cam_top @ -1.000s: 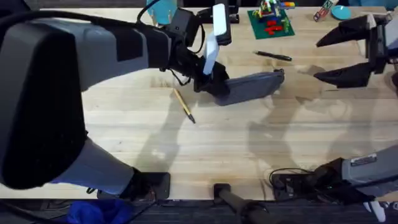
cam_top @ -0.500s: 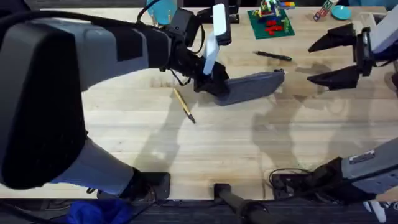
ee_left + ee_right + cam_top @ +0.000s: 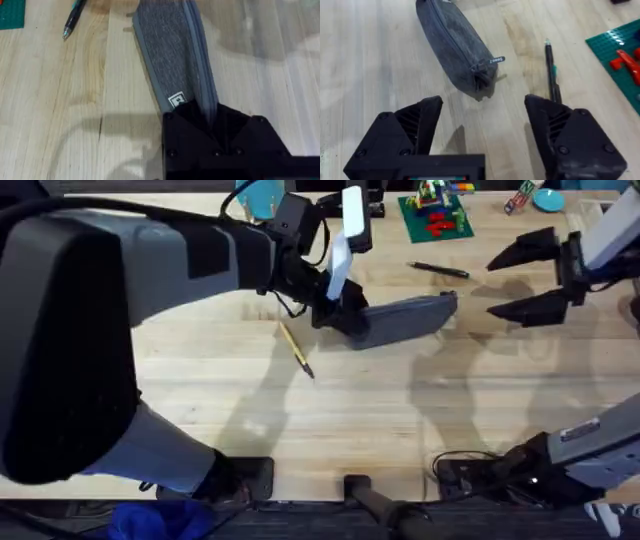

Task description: Unzip the bag, pick up the pens from the table one at a time and place them inside, then zip the bag closed.

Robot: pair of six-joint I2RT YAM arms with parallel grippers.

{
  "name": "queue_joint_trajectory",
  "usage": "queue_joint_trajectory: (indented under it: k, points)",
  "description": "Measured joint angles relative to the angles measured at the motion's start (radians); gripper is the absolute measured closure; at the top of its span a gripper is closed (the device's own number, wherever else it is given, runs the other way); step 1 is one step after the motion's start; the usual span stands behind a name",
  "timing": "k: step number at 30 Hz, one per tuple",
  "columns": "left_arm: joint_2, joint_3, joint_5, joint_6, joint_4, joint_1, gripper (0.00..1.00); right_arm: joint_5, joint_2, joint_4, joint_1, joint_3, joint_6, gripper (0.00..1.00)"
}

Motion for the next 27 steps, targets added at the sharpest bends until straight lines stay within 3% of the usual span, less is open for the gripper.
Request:
queue_joint_trajectory:
  k: [12,27]
  points:
    - [0.0,0.0,0.0,0.0,0.0,0.0,0.959,0.0,0.045,0.023,0.086,0.0,0.0,0.006]
    - [0.0,0.0,0.0,0.0,0.0,0.0,0.959,-0.018,0.072,-0.001,0.093,0.0,0.006,0.006]
